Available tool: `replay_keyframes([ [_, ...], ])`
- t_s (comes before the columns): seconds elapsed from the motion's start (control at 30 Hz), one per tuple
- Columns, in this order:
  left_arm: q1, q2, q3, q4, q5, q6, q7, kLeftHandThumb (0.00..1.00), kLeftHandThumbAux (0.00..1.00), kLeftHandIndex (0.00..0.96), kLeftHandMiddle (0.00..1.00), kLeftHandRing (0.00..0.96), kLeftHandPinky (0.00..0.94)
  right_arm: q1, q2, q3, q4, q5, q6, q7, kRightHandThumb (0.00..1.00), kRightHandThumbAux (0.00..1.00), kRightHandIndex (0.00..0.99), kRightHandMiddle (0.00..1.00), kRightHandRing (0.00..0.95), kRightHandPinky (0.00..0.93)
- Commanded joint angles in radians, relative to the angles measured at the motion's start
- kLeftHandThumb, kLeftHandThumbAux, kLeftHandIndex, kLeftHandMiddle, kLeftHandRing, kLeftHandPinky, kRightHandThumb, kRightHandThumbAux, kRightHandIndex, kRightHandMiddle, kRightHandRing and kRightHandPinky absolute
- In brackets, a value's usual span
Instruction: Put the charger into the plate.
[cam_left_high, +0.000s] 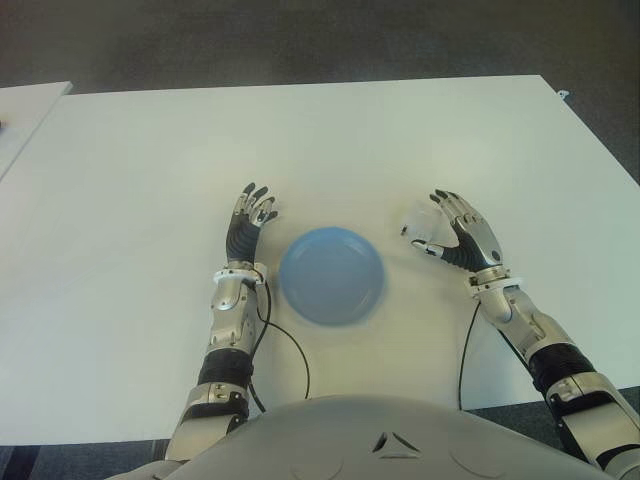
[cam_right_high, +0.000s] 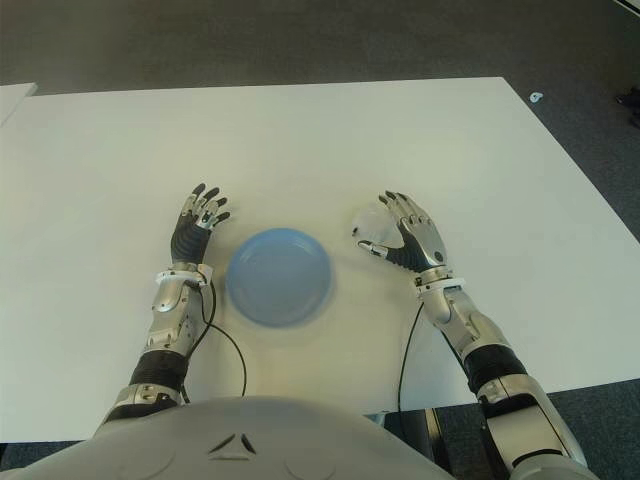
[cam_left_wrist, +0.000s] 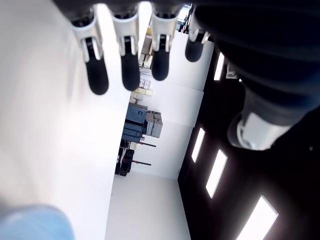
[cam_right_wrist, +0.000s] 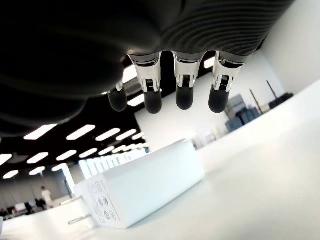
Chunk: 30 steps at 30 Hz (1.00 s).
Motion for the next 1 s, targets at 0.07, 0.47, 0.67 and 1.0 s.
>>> replay_keyframes([
  [0.07, 0.014, -0.008, -0.014, 0.016, 0.006, 0.026, -0.01, 0.126, 0.558, 0.108, 0.167, 0.211, 0.277, -0.041, 0.006, 0.002, 0.054, -0.023, -0.047, -0.043, 0.108, 0.197, 0.0, 0.0, 0.0, 0.0],
  [0.47, 0.017, -0.006, -0.023, 0.018, 0.01, 0.027, -0.007, 0.11, 0.563, 0.122, 0.179, 0.217, 0.276, -0.111, 0.037, 0.009, 0.157, -0.036, -0.048, -0.114, 0.122, 0.229, 0.0, 0.0, 0.0, 0.0],
  [0.67, 0.019, -0.008, -0.029, 0.016, 0.007, 0.026, -0.008, 0.112, 0.556, 0.125, 0.182, 0.222, 0.283, -0.152, 0.055, 0.019, 0.228, -0.04, -0.047, -0.132, 0.128, 0.249, 0.0, 0.0, 0.0, 0.0],
  [1.0, 0.023, -0.011, -0.035, 0.017, 0.008, 0.019, -0.009, 0.116, 0.55, 0.141, 0.192, 0.237, 0.305, -0.243, 0.09, 0.058, 0.403, -0.039, -0.033, -0.106, 0.172, 0.239, 0.0, 0.0, 0.0, 0.0],
])
